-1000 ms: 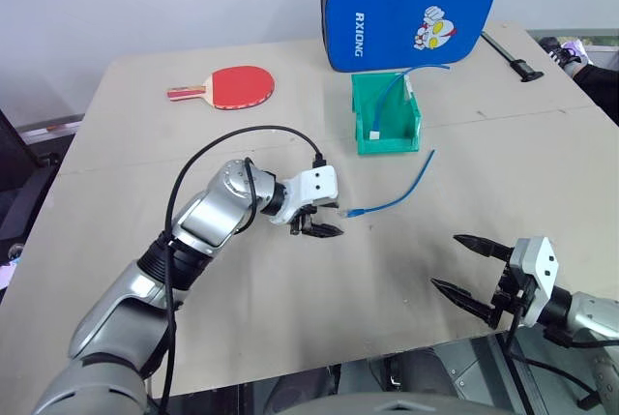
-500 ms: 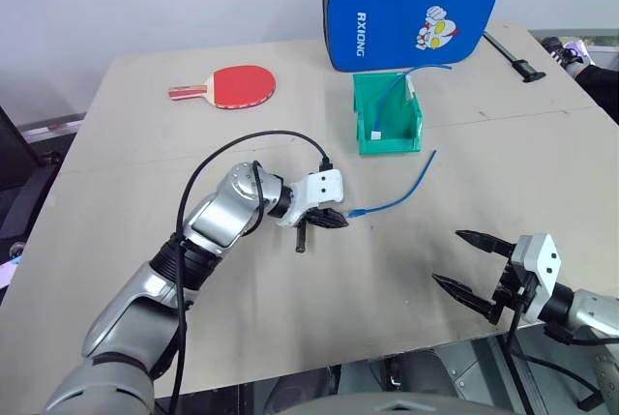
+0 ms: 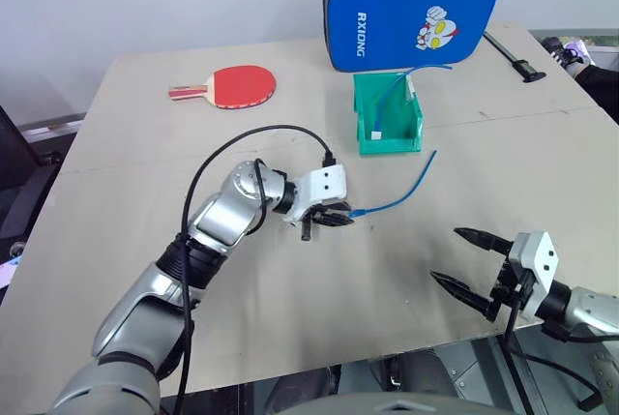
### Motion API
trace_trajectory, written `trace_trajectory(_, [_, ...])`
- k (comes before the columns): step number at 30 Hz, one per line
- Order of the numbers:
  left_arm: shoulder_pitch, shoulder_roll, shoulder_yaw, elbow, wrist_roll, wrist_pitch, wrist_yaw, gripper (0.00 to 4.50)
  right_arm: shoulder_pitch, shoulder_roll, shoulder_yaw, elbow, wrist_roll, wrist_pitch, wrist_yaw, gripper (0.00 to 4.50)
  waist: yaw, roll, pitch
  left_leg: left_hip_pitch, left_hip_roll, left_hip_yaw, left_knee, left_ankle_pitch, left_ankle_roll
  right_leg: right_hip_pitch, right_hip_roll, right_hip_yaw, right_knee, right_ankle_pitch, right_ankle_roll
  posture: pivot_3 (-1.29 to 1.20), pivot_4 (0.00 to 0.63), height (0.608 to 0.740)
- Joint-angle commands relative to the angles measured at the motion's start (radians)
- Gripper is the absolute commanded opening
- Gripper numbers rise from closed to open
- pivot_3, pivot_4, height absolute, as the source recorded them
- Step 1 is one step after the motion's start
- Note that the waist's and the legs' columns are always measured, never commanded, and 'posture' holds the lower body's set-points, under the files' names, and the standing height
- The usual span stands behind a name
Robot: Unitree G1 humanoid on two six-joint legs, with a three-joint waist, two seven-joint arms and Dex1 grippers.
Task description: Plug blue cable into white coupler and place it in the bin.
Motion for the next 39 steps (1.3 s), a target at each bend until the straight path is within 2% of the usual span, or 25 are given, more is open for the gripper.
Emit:
trace_trajectory(1, [-0.033,-0.029,-0.009,0.010,0.039,-0.010,0.022,1.24,-0.001,-0.006,0.001,-0.015,0.015,-0.013,-0.010,4.50,0.003,0.000,0.000,0.000,0.000,0.000,0.000,0.000,0.000,0.000,0.000,0.000,0.000,0.000,0.000,0.00,0.150,0.740])
trace_trajectory(16, [-0.008,-0.039,-0.031,-0.002,0.092,0.012,0.025,1.24,0.020,-0.005,0.005,-0.026,0.021,-0.021,-0.031,4.50,0.000,0.000,0.000,0.000,0.000,0.000,0.000,0.000,0.000,0.000,0.001,0.001,0.000,0.000,0.000,0.00,0.150,0.740])
trace_trajectory(19, [-0.005,-0.050,-0.027,0.008,0.092,0.014,0.027,0.47,0.017,-0.005,0.009,-0.022,0.022,-0.017,-0.032,4.50,0.000,0.000,0.000,0.000,0.000,0.000,0.000,0.000,0.000,0.000,0.001,0.001,0.000,0.000,0.000,0.00,0.150,0.740])
trace_trajectory(20, [-0.004,-0.057,-0.022,0.010,0.087,0.017,0.028,0.04,0.015,-0.005,0.013,-0.023,0.023,-0.012,-0.033,4.50,0.000,-0.001,-0.001,0.000,0.000,0.000,0.000,0.000,0.000,0.000,0.001,0.001,0.000,0.000,0.000,0.00,0.150,0.740])
trace_trajectory(27, [0.010,-0.108,0.044,0.007,0.027,0.028,0.043,0.04,-0.001,0.012,0.041,-0.048,0.093,0.077,-0.072,4.50,0.002,-0.001,0.000,0.000,0.000,0.000,0.000,0.000,0.000,0.000,0.001,0.001,0.000,0.000,0.000,0.00,0.150,0.740])
trace_trajectory(34, [0.065,-0.152,0.216,-0.195,-0.328,0.308,-0.051,0.04,-0.095,0.093,0.072,-0.082,0.344,0.270,-0.167,4.50,-0.004,-0.001,0.000,0.000,0.001,-0.001,0.000,0.000,0.000,-0.001,0.002,0.002,0.000,0.000,0.000,0.00,0.150,0.740])
trace_trajectory(39, [0.101,-0.162,0.293,-0.286,-0.521,0.479,-0.036,0.04,-0.217,0.149,0.047,-0.060,0.577,0.392,-0.264,4.50,-0.001,-0.001,-0.001,0.001,0.001,-0.001,0.000,0.000,0.000,0.000,0.001,0.001,0.000,0.000,0.000,0.00,0.150,0.740])
